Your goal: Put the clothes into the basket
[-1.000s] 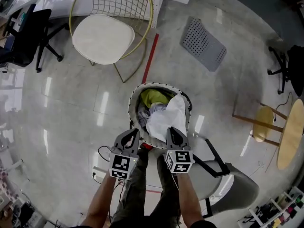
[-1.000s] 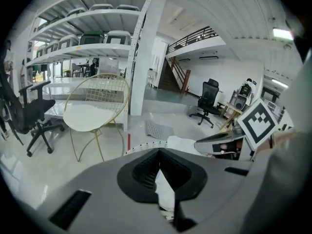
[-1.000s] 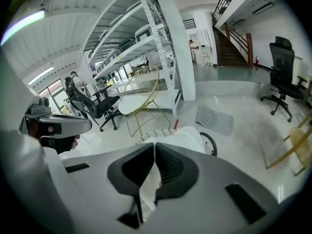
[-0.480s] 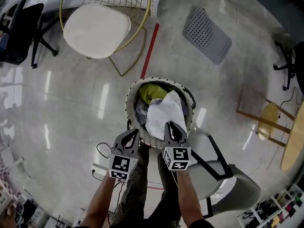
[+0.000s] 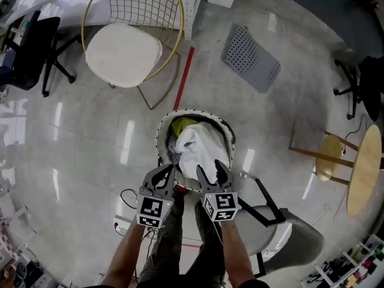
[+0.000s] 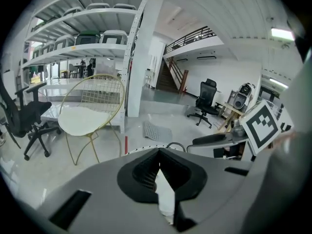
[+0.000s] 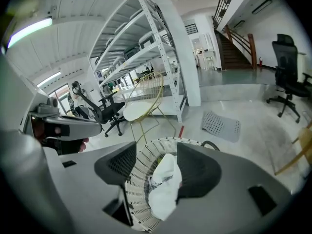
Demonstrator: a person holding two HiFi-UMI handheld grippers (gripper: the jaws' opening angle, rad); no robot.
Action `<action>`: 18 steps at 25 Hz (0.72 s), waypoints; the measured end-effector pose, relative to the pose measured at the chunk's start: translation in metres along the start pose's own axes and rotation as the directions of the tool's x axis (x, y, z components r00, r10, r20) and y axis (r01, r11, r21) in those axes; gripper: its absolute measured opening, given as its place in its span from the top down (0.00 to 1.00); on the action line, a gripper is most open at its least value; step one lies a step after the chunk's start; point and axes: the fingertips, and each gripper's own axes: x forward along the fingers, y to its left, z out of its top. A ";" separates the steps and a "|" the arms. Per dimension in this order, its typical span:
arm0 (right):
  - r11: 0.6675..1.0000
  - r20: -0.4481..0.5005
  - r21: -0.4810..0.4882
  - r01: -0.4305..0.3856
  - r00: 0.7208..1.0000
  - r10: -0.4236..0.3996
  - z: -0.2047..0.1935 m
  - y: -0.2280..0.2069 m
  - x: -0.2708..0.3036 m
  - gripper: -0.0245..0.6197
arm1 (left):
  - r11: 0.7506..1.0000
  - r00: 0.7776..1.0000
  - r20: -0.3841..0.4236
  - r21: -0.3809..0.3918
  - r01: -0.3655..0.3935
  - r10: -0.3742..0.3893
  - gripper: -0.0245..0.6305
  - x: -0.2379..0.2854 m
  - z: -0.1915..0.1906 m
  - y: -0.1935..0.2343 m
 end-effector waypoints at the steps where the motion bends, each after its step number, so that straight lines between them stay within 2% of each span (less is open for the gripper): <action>1: 1.000 0.008 -0.001 0.001 1.000 -0.001 0.006 0.001 -0.005 0.55 | 1.000 1.000 0.007 0.004 0.001 -0.001 0.95 -0.005 0.006 -0.003; 8: 0.998 0.126 -0.025 0.054 0.991 -0.051 0.070 0.010 -0.058 0.58 | 0.998 0.998 0.065 0.068 0.005 -0.010 0.95 -0.046 0.056 -0.027; 12: 0.993 0.222 -0.041 0.107 0.970 -0.096 0.110 0.014 -0.102 0.76 | 0.995 0.993 0.118 0.099 0.002 -0.013 0.95 -0.073 0.092 -0.042; 18: 0.988 0.309 -0.071 0.140 0.945 -0.111 0.159 0.025 -0.160 0.85 | 0.989 0.984 0.180 0.149 -0.011 -0.017 0.95 -0.112 0.140 -0.065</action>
